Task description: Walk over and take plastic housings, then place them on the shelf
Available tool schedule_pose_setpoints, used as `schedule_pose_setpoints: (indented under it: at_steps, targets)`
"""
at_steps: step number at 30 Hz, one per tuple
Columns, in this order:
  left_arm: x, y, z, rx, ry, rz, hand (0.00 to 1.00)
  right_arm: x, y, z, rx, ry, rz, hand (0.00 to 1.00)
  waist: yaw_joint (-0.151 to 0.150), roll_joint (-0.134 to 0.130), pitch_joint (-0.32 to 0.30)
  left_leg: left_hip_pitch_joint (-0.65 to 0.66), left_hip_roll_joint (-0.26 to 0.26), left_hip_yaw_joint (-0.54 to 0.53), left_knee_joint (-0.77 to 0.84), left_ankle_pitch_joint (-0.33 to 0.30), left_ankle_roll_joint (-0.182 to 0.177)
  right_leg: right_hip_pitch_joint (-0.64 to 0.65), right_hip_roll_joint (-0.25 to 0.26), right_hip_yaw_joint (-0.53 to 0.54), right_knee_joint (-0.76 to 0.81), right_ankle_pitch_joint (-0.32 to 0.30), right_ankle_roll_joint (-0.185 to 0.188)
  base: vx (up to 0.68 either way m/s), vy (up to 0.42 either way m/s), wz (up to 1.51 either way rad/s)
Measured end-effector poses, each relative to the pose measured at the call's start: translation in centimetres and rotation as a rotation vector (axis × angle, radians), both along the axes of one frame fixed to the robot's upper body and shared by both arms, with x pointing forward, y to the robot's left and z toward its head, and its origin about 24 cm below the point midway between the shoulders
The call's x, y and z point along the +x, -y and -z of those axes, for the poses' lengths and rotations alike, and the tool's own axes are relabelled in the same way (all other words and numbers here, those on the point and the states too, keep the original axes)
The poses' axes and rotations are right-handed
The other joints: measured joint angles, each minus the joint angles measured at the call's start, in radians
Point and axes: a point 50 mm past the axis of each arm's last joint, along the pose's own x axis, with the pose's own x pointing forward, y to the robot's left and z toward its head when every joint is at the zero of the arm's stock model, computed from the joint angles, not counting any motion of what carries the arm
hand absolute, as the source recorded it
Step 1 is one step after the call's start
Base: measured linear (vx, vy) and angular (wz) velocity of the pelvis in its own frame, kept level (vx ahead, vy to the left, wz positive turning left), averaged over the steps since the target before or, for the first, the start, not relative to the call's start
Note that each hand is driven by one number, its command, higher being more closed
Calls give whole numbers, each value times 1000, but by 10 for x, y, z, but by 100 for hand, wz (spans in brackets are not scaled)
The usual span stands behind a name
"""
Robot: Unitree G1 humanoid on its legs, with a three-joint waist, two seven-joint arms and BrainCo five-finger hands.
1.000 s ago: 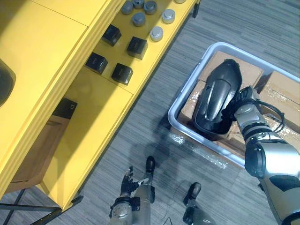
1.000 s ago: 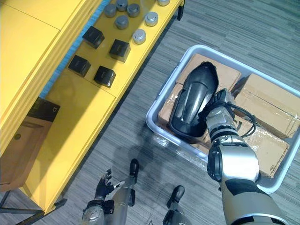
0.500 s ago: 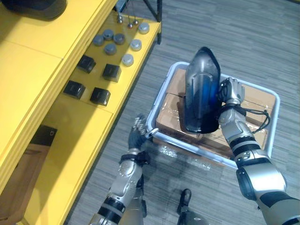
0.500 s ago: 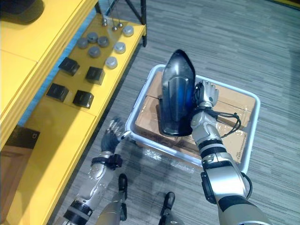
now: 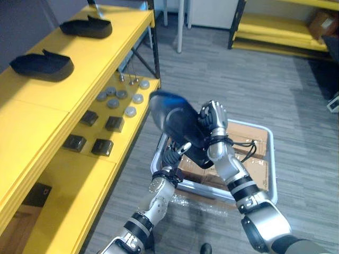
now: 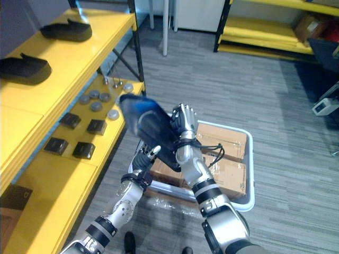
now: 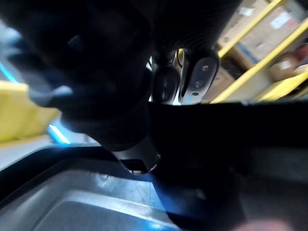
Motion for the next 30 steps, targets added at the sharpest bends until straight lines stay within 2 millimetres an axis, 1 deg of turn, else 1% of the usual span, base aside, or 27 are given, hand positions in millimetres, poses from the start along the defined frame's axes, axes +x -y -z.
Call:
schedule_pose_setpoints:
  at_steps: [3, 5, 7, 11, 12, 18, 20, 23, 25, 27, 29, 30]
  targets:
    - [-1, 2, 9, 47, -36, -27, 0, -7, -3, 8, 14, 1, -21, 100, 0, -3, -21, 13, 3, 13, -1, 1, -2, 6, 2, 15, -3, 0, -2, -63, 8, -12]
    - [-2, 1, 18, 101, -73, -72, 0, -17, -8, 14, 27, 12, -57, 100, -8, -4, -41, 15, 4, 21, -1, 1, -2, 13, 3, 19, -23, 6, -9, -67, 23, -9]
    - [-2, -2, 22, 143, -88, -113, 0, -22, -13, 22, 27, 3, -86, 100, -17, -9, -53, 20, 6, 23, -4, 0, -2, 20, 5, 19, -31, 12, -14, -58, 22, -5]
    - [-2, -7, 28, 232, -99, -190, 0, -28, -14, 33, 49, -15, -105, 100, -14, -17, -73, 31, 18, 24, -5, -6, -10, 32, 16, 22, -40, 17, -19, -47, 0, -4]
    - [-1, -9, 29, 252, -105, -218, 100, -29, -14, 35, 49, -20, -108, 100, -12, -20, -80, 31, 20, 24, -5, -8, -14, 36, 21, 23, -52, 23, -22, -26, 4, -5]
    - [0, -15, 29, 229, -123, -287, 100, -32, -16, 43, 76, -42, -121, 100, -11, -28, -100, 36, 23, 45, -5, -10, -16, 42, 27, 41, -81, 42, -23, 0, 9, -10]
    - [1, -19, 26, 164, -127, -329, 100, -35, -13, 51, 85, -67, -115, 100, -15, -33, -107, 45, 22, 47, -4, -10, -16, 54, 26, 43, -89, 43, -22, 13, 6, -3]
    - [3, -25, 24, 79, -136, -380, 100, -37, -12, 56, 116, -80, -122, 100, -15, -33, -115, 46, 23, 48, -2, -8, -18, 57, 28, 44, -93, 43, -22, 10, 3, -1]
    - [3, -28, 22, 18, -143, -408, 100, -44, -19, 60, 136, -91, -167, 100, -15, -34, -116, 53, 25, 47, -1, -7, -19, 64, 29, 42, -93, 43, -22, 0, 0, 0]
    - [-1, -34, 22, -47, -142, -431, 100, -51, -21, 62, 192, -92, -194, 100, -13, -34, -122, 57, 24, 40, -1, -7, -19, 73, 30, 34, -94, 43, -22, 17, 9, 12]
    - [-16, -38, 22, -121, -126, -439, 100, -63, -25, 60, 272, -69, -244, 100, -15, -34, -124, 56, 21, 1, -1, -6, -21, 95, 34, -8, -95, 38, -20, 19, -12, 53]
    - [-26, -40, 24, -160, -125, -435, 100, -72, -27, 61, 341, -65, -278, 100, -11, -32, -125, 52, 14, -43, -1, -4, -25, 113, 33, -50, -87, 17, -18, 20, -35, 98]
